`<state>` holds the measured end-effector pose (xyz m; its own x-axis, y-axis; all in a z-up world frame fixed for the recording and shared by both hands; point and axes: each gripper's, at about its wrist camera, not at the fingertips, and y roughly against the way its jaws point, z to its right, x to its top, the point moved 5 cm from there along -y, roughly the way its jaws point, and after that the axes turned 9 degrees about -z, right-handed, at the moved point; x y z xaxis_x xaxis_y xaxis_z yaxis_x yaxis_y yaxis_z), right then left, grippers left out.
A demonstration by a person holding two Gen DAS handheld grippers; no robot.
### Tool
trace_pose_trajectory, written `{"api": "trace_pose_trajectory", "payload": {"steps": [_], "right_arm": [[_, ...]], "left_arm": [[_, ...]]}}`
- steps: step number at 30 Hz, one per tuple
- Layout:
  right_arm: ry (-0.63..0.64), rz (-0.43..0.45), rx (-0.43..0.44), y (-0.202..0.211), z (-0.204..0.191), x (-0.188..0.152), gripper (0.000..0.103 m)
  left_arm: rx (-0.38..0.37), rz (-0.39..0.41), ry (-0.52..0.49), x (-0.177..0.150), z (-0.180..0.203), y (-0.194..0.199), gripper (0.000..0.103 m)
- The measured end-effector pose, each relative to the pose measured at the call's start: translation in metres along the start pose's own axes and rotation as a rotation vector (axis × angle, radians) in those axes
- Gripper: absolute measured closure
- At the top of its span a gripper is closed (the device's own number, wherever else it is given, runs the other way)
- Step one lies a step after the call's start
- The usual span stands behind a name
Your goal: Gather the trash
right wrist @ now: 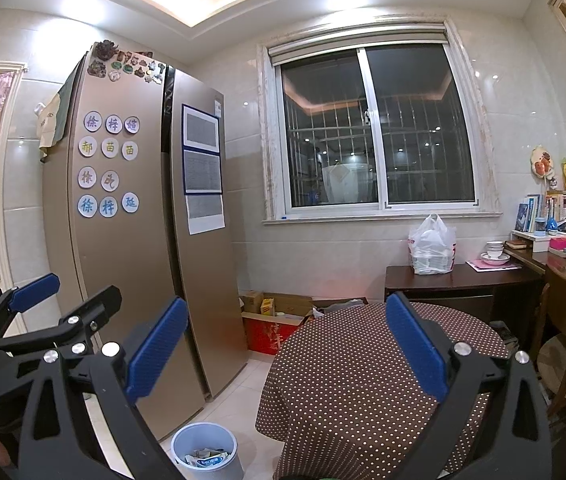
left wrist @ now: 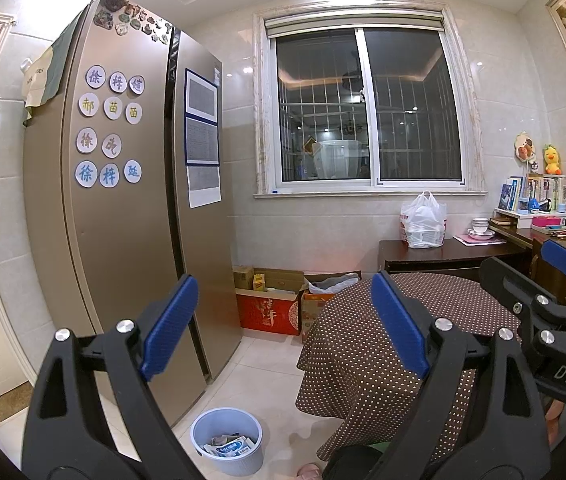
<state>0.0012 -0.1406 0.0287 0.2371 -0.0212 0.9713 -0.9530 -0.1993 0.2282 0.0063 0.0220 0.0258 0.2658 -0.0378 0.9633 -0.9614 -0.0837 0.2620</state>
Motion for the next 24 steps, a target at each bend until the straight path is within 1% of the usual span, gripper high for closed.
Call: {"api": "trace_pose_trajectory", "payload": {"steps": [24], "right_arm": [[-0.006, -0.017, 0.015, -0.0010, -0.0067, -0.0014, 0.005]], "left_arm": [[0.000, -0.010, 0.003, -0.0003, -0.0020, -0.0023, 0.016]]}}
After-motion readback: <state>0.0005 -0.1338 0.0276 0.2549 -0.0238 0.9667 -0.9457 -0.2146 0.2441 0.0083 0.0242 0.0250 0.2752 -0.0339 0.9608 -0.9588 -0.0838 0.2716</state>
